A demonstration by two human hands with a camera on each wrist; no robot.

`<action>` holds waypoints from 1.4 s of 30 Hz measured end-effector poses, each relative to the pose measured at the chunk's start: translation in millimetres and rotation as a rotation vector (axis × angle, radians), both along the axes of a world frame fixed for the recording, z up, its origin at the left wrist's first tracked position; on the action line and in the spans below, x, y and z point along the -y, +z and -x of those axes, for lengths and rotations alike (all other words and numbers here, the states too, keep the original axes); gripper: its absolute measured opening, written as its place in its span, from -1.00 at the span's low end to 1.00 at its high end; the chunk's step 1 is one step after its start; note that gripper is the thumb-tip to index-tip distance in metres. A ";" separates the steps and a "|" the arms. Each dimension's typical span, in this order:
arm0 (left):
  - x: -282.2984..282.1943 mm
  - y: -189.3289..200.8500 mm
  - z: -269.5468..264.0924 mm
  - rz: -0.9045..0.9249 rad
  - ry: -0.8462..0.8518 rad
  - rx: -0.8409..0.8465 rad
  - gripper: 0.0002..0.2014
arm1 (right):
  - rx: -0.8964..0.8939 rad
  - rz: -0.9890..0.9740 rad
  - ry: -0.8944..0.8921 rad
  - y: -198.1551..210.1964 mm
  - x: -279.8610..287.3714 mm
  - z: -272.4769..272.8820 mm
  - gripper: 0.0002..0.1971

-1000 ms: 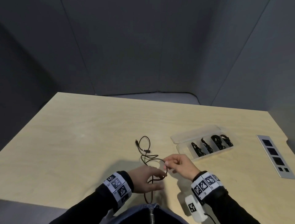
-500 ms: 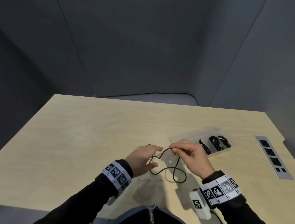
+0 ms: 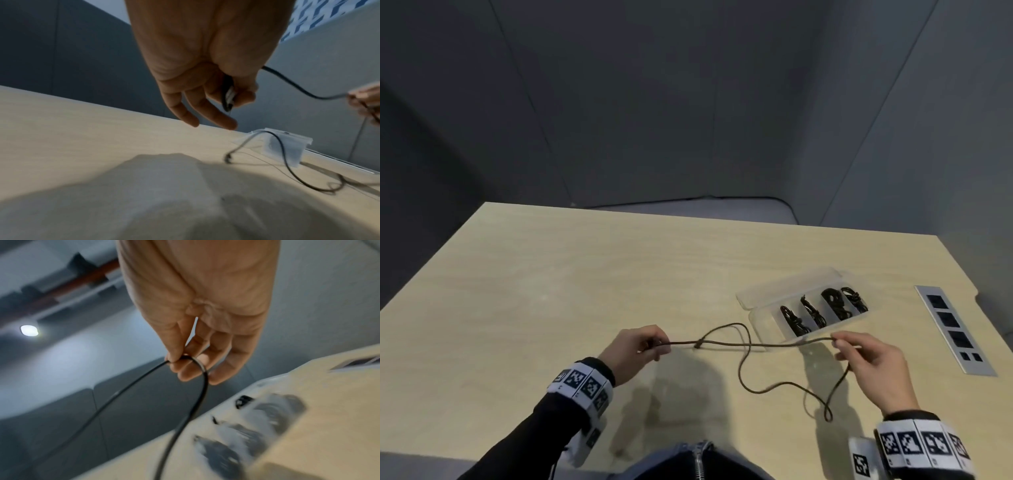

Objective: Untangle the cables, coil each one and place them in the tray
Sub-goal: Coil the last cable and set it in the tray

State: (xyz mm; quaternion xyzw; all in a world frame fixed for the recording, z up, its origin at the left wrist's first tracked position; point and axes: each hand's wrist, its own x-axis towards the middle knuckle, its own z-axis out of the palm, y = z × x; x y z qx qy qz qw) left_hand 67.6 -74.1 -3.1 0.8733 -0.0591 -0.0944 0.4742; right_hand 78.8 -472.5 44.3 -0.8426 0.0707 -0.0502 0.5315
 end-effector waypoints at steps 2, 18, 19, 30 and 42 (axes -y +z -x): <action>8.2 10.0 3.3 0.053 -0.048 -0.037 -0.80 | -0.072 0.104 -0.001 -13.3 6.4 3.5 -0.69; 66.1 27.5 7.6 0.056 -0.123 0.028 -0.76 | -0.047 0.356 0.759 1.4 -111.9 -6.2 -0.57; 66.0 29.6 7.2 0.068 -0.111 0.065 -0.63 | -0.072 0.371 0.762 -1.3 -117.9 -8.5 -0.52; 59.4 68.3 -17.1 0.584 0.215 0.081 -0.64 | -0.130 0.381 0.855 -16.1 -142.6 -17.8 -0.79; 39.8 80.4 -30.0 0.473 0.303 -0.164 -0.85 | 0.133 0.061 0.399 23.9 -105.3 -29.6 -0.84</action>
